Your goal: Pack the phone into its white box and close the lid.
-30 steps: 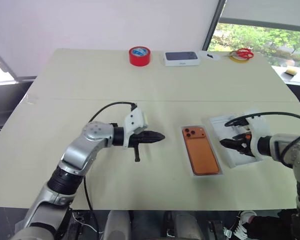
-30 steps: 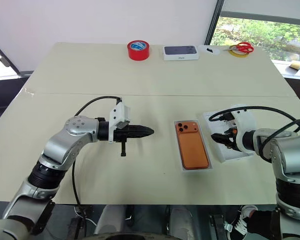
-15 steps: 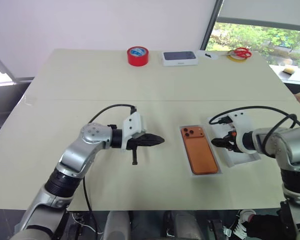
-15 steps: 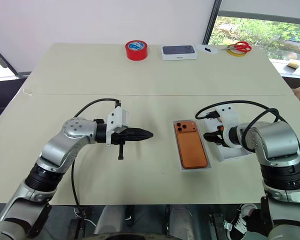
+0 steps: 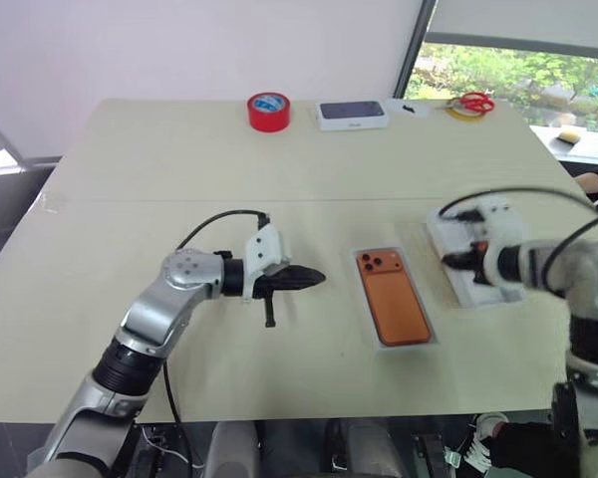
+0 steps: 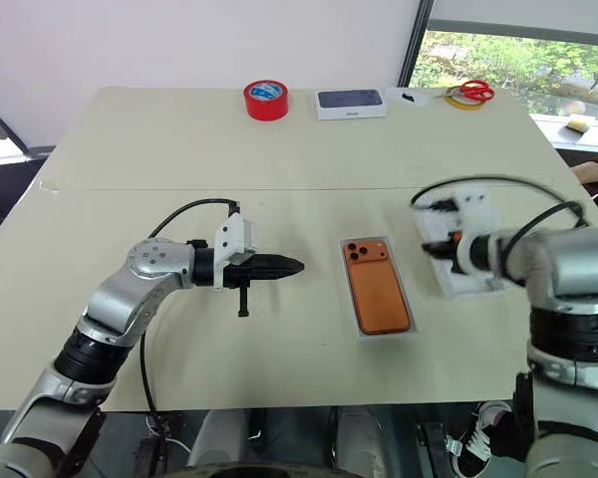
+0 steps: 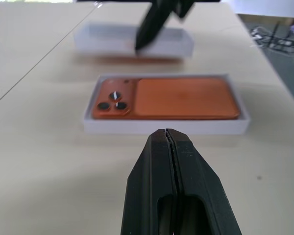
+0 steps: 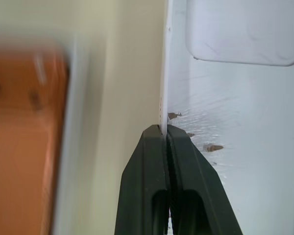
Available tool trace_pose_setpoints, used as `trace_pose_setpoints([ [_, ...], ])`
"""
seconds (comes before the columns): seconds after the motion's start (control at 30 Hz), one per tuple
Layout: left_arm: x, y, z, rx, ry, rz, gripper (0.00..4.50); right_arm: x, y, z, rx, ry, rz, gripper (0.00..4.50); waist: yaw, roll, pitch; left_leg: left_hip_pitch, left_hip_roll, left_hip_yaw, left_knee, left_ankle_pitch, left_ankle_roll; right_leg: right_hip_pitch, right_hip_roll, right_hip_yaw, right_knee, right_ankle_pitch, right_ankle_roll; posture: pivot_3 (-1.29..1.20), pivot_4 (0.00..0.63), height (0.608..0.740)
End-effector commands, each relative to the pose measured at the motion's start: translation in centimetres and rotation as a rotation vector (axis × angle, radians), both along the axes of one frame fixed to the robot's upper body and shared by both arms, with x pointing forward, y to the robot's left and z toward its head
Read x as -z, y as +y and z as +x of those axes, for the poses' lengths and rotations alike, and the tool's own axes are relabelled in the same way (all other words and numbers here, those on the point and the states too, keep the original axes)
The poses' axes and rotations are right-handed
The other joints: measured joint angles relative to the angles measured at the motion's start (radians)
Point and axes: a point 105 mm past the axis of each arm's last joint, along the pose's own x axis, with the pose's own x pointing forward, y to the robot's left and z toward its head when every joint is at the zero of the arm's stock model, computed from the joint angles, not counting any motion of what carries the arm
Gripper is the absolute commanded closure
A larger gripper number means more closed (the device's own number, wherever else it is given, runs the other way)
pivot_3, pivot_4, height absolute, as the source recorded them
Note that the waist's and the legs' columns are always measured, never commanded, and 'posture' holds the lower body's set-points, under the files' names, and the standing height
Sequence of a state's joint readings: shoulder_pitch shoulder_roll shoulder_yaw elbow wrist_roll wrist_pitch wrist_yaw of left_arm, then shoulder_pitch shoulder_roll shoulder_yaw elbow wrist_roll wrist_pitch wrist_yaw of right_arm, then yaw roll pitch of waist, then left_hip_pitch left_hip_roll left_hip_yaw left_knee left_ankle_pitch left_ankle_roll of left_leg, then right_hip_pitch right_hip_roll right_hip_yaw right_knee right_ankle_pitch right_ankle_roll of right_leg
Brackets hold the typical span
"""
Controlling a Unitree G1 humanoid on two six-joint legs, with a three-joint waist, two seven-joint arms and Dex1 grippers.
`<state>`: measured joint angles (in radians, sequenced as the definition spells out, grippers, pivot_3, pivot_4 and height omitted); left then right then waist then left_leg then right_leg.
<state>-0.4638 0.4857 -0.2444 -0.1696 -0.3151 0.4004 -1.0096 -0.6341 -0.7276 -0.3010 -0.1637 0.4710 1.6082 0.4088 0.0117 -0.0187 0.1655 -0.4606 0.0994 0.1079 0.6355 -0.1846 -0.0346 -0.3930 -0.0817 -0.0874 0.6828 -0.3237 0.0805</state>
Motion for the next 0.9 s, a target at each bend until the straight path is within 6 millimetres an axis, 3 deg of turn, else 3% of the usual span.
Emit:
trace_pose_setpoints([
  [0.03, -1.2, 2.3, 2.4, -0.178, -0.004, -0.093, 4.50, -6.0, 2.2, 0.0, -0.149, -0.209, 0.280, 4.48, -0.001, 0.000, 0.000, 0.000, 0.000, 0.000, -0.001, 0.000, 0.000, 0.000, 0.000, 0.000, 0.000, 0.000, 0.000, 0.00, 0.150, 0.730],
  [0.13, -1.0, 3.6, 2.8, -0.216, 0.007, -0.097, 4.50, -7.9, 7.0, -1.3, -0.384, -0.266, 0.450, 4.48, -0.006, 0.000, 0.000, 0.001, 0.001, 0.000, -0.003, 0.000, 0.000, 0.000, 0.001, 0.000, 0.000, 0.000, 0.000, 0.00, 0.150, 0.730],
  [0.23, -1.2, 3.9, 2.8, -0.212, 0.005, -0.097, 4.50, -7.9, 11.4, -2.8, -0.525, -0.255, 0.587, 4.48, -0.006, 0.001, 0.000, 0.001, 0.001, 0.001, -0.003, 0.000, 0.000, 0.000, 0.000, 0.000, 0.000, 0.000, 0.000, 0.00, 0.150, 0.730],
  [0.3, -1.4, 3.9, 2.7, -0.196, 0.002, -0.096, 4.50, -7.4, 14.3, -4.1, -0.544, -0.203, 0.720, 4.48, 0.001, 0.000, 0.001, 0.001, 0.001, 0.001, -0.003, 0.000, 0.000, 0.000, 0.000, 0.000, 0.000, 0.000, 0.000, 0.00, 0.150, 0.730],
  [0.37, -1.5, 3.8, 2.7, -0.186, -0.001, -0.090, 4.50, -7.0, 15.6, -4.5, -0.514, -0.183, 0.780, 4.48, 0.002, 0.000, 0.001, 0.000, 0.001, 0.001, -0.002, 0.000, 0.000, 0.000, 0.000, 0.000, 0.000, 0.000, 0.000, 0.00, 0.150, 0.730],
  [0.47, -1.5, 3.5, 2.4, -0.164, 0.000, -0.091, 4.50, -4.5, 17.7, -5.4, -0.479, -0.107, 0.818, 4.48, 0.001, 0.000, 0.000, 0.000, 0.000, 0.001, 0.000, 0.000, 0.000, 0.000, 0.000, 0.000, 0.000, 0.000, 0.001, 0.00, 0.150, 0.730],
  [0.67, -0.8, 2.5, 1.2, -0.100, 0.014, -0.069, 4.50, -0.8, 18.6, -7.2, -0.401, 0.011, 0.832, 4.48, -0.001, 0.000, 0.000, 0.000, 0.000, 0.000, -0.001, 0.000, 0.000, 0.000, 0.000, 0.000, 0.000, 0.000, 0.001, 0.00, 0.150, 0.730],
  [0.77, -0.6, 2.0, 0.8, -0.085, 0.026, -0.070, 4.50, 0.7, 17.6, -7.7, -0.379, 0.054, 0.791, 4.48, -0.001, 0.000, 0.000, 0.000, 0.001, 0.000, -0.002, 0.000, 0.000, 0.000, 0.000, 0.000, 0.000, 0.000, 0.000, 0.00, 0.150, 0.730],
  [0.9, 0.1, 0.8, -0.2, -0.026, 0.041, -0.048, 4.50, 2.1, 15.7, -7.1, -0.297, 0.092, 0.754, 4.48, 0.000, 0.000, 0.000, 0.000, 0.000, 0.000, -0.001, 0.000, 0.000, 0.001, 0.000, 0.000, -0.001, 0.000, 0.000, 0.00, 0.150, 0.730],
])
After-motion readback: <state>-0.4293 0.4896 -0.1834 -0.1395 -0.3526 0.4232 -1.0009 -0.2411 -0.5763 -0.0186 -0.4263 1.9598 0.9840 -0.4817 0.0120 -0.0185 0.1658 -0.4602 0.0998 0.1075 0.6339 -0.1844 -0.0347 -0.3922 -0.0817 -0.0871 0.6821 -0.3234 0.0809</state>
